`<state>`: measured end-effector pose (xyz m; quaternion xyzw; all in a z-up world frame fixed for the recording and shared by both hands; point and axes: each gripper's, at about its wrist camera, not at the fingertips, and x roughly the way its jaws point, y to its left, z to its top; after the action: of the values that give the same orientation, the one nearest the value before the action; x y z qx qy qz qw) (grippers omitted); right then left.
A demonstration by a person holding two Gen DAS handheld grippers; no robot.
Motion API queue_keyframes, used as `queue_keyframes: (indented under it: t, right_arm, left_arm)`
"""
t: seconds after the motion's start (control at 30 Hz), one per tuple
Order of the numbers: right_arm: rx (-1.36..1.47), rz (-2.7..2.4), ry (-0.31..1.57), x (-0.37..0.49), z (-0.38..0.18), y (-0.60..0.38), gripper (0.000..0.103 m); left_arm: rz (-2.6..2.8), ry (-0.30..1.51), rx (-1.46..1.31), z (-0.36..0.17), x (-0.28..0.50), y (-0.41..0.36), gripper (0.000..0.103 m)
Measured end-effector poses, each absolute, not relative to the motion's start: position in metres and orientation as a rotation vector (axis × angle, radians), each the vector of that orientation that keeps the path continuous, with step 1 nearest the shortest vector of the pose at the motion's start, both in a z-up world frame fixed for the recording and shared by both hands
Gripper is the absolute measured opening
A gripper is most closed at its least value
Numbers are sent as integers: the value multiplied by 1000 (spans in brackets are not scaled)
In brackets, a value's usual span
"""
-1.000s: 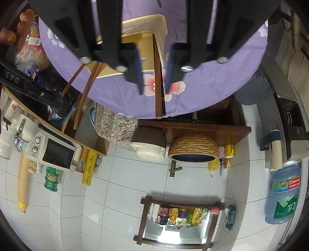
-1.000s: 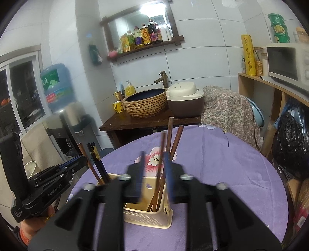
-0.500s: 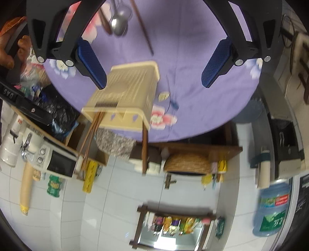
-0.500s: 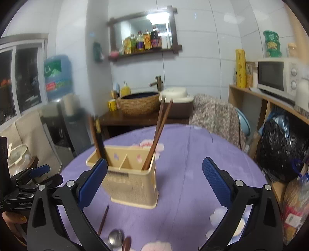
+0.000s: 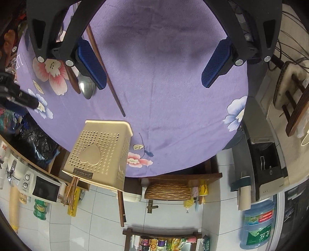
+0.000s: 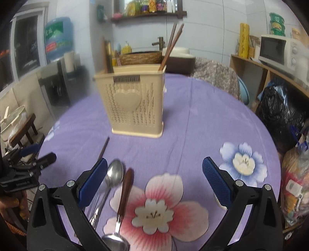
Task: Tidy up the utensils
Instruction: 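Move the right tool down toward the wooden-handled spoon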
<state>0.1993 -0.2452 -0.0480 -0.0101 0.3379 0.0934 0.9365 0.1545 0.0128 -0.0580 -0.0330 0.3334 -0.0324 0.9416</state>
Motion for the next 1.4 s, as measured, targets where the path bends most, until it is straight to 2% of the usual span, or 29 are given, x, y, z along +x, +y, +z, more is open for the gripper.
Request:
queue_keyframes:
  t: [0.5,0.9,1.1,1.23,1.3,1.4]
  right_arm:
    - [-3,166,795,182,-90,-243,96]
    - [5,169,809,174,-93,-240,76]
    - [-5,217,837,174,-101,-227,62]
    - [-15,247,881,181,-112,-214,49]
    - [-29,255,889,184,-115,-206,47]
    - [-77,250,894,187,-119,-192,38]
  left_arm:
    - [-47,683,-92,-66,143,18,97]
    - [-6,652,-111,-56,131,30,97]
    - [-14,654,-108,-56,132,29,94]
    - [-25,664,-108,-59,133,27,92]
    - [-30,667,-106,-59,133,26,92]
    - [-38,682,-108,-63,135,24,91]
